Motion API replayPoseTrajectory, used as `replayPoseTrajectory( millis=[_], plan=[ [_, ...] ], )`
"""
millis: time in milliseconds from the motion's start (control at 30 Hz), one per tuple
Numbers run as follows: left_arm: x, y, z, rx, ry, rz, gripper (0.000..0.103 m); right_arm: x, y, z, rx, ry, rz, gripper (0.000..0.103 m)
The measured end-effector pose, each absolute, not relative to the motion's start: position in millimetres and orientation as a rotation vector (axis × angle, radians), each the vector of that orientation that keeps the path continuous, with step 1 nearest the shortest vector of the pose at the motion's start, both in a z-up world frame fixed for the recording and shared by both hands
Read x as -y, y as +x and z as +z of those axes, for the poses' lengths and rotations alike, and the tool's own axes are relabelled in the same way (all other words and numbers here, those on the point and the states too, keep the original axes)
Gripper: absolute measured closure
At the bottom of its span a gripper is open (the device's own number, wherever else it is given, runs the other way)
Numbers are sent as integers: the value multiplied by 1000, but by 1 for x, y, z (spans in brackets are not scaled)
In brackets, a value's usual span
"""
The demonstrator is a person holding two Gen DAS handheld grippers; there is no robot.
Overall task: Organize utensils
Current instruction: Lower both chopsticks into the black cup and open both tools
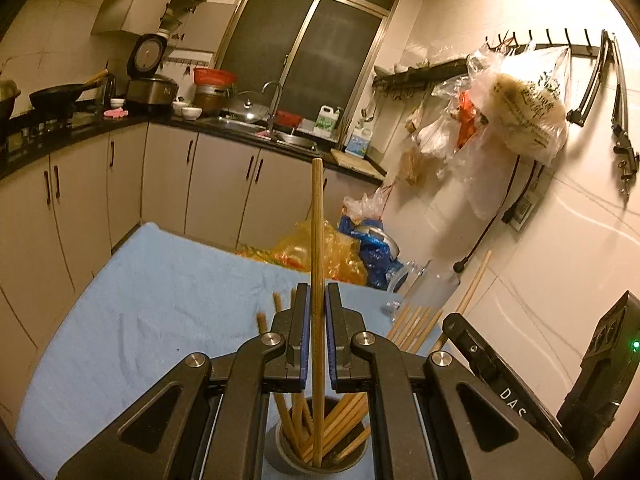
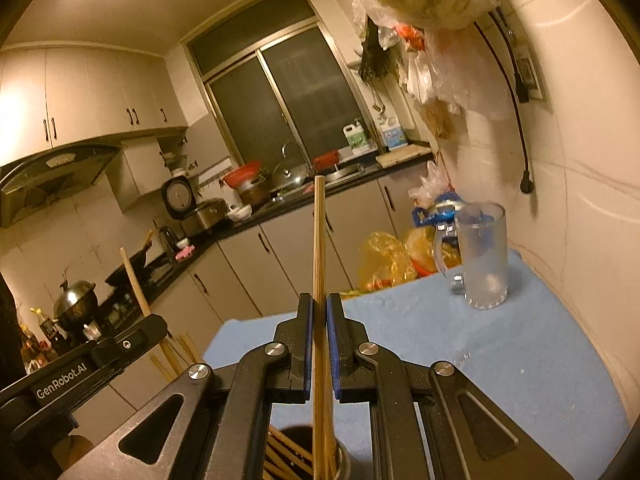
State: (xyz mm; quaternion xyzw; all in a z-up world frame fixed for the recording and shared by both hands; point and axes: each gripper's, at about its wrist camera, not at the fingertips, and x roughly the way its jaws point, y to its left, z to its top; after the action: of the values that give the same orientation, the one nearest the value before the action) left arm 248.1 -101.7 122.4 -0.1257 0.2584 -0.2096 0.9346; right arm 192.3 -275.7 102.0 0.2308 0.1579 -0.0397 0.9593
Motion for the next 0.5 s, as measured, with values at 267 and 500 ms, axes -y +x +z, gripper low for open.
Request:
replayPoseTrajectory(
  millis=[267, 500],
  plan=[
    [99, 238, 99, -543, -207, -425, 96, 272, 191, 77, -381, 476, -55, 95],
    [99, 234, 88, -574, -187, -429, 96, 273, 189, 63, -448, 495, -28, 94]
  ],
)
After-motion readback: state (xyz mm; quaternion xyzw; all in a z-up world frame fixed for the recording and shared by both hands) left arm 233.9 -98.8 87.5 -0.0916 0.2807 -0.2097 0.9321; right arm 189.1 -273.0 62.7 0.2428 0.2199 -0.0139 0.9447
